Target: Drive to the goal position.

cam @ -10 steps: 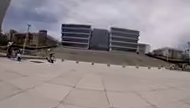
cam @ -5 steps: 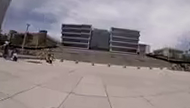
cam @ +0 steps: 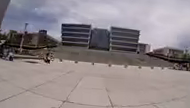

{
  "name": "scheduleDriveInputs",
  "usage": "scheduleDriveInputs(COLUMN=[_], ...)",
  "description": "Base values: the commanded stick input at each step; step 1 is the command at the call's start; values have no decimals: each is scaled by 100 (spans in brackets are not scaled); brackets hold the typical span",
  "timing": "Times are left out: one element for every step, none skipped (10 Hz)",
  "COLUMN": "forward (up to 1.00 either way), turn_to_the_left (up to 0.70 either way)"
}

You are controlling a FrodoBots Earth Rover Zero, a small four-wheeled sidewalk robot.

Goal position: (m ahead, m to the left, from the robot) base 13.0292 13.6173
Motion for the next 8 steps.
scheduleDriveInputs(forward=[70,70,70,70,70,70,70,70], turn_to_the_left=[0,0,0,0,0,0,0,0])
